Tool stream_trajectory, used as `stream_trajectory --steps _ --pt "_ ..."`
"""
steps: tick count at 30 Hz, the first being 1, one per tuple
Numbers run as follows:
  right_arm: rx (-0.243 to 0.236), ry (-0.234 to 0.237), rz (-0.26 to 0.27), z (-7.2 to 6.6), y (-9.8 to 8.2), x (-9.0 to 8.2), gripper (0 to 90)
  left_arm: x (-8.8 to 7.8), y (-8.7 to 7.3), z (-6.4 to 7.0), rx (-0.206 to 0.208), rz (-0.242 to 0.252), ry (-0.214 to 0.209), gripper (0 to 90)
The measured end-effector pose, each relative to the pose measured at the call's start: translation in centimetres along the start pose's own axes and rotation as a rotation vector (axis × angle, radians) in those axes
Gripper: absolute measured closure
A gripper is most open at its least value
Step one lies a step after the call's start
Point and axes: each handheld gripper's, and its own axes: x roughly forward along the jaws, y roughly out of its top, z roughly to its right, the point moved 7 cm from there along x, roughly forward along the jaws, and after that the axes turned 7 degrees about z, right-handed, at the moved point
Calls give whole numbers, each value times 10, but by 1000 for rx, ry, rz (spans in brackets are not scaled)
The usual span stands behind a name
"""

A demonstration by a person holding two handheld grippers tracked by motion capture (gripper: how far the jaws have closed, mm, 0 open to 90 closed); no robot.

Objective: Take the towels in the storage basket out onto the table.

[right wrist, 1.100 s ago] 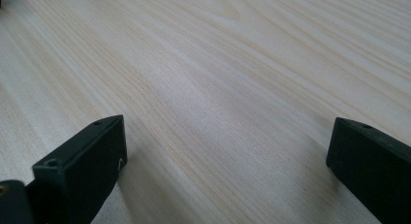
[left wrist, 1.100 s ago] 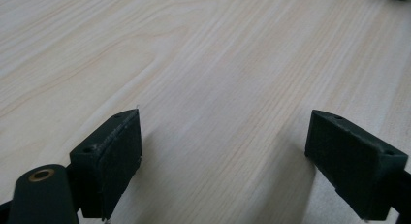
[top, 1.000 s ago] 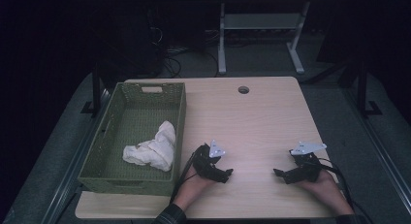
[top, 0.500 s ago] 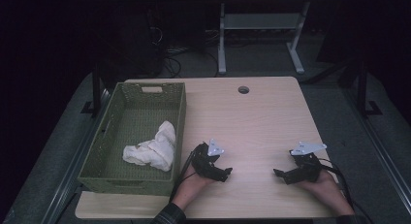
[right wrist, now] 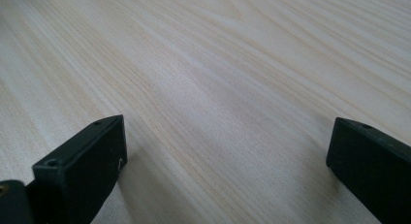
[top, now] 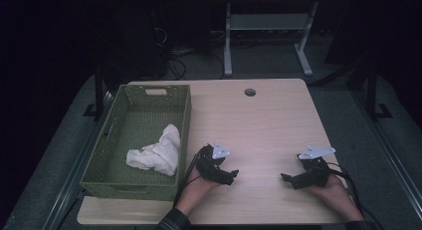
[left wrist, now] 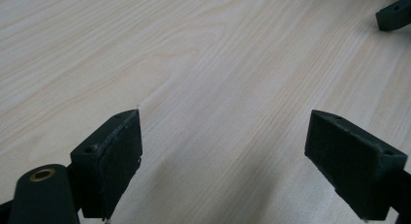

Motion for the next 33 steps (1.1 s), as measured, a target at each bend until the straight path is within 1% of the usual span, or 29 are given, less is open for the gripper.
stream_trajectory --steps 4,8,11,15,22,29,30,33 --pt "0 0 0 0 0 0 5 -2 3 0 2 -2 -9 127" --pt "3 4 -3 -1 0 0 5 -4 5 1 -13 2 -16 127" --pt "3 4 -3 -1 0 0 5 -5 6 2 -16 -1 -21 127" --pt "-1 4 -3 -1 0 0 5 -7 10 3 -10 9 -19 127" --pt "-2 5 -3 -1 0 0 5 -13 16 3 -13 24 -15 127" --pt "-2 4 -4 -1 0 0 5 -16 19 3 -14 21 -13 127" --pt "-2 5 -3 -1 0 0 5 -17 20 2 -6 11 -9 127" --pt "-1 5 -3 -1 0 0 5 -19 23 0 -7 13 0 128"
